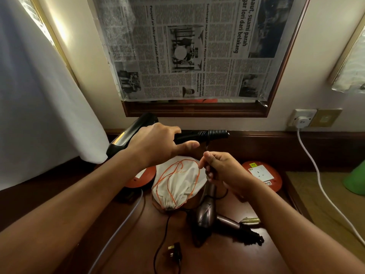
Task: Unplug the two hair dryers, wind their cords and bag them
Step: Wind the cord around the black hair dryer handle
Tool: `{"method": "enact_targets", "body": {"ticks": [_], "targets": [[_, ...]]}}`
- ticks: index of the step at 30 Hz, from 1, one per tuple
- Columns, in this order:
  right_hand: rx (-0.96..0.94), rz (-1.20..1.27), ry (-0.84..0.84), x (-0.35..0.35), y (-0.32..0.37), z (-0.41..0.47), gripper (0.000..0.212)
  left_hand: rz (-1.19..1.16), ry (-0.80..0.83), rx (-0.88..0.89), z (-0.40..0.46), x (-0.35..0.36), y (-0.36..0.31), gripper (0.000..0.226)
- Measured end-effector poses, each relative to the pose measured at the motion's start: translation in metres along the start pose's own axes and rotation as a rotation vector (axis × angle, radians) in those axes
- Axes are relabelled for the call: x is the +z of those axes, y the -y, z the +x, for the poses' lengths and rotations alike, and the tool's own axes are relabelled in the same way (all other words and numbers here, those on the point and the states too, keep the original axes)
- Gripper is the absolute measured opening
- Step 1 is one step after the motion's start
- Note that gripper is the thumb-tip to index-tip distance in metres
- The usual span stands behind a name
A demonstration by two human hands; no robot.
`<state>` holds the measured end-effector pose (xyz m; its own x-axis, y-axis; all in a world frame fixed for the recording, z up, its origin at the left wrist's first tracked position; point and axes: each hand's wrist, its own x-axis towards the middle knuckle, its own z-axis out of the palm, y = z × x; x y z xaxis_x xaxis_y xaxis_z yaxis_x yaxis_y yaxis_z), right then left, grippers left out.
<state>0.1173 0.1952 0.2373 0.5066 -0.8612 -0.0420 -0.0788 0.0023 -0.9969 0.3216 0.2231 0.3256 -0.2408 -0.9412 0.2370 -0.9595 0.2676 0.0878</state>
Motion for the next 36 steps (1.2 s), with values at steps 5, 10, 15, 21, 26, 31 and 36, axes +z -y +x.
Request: {"method": "enact_targets", "body": {"ticks": [5,10,15,21,26,31,36], "targets": [[0.000,-0.231,-0.016,-0.008,0.018,0.012,0.049,-0.002,-0.011,0.018,-0.002,-0.010,0.001,0.064],[0.015,-0.210,0.012,-0.016,0.031,0.021,0.050,0.010,-0.013,0.052,-0.005,-0.020,0.001,0.055],[0.034,-0.113,0.051,-0.029,0.049,0.029,0.025,0.075,-0.020,0.047,-0.006,-0.026,0.002,0.057],[-0.077,-0.305,0.054,-0.041,0.075,0.035,0.022,0.186,0.026,0.030,-0.005,-0.020,0.006,0.069],[-0.244,-0.592,-0.023,-0.041,0.093,0.034,0.008,0.257,0.102,0.016,-0.003,-0.009,0.008,0.085],[-0.323,-0.780,-0.025,-0.035,0.100,0.029,0.007,0.285,0.155,-0.006,0.001,-0.002,0.010,0.082],[-0.360,-0.863,-0.029,-0.027,0.103,0.021,0.010,0.308,0.145,-0.044,0.005,0.002,0.009,0.074]]}}
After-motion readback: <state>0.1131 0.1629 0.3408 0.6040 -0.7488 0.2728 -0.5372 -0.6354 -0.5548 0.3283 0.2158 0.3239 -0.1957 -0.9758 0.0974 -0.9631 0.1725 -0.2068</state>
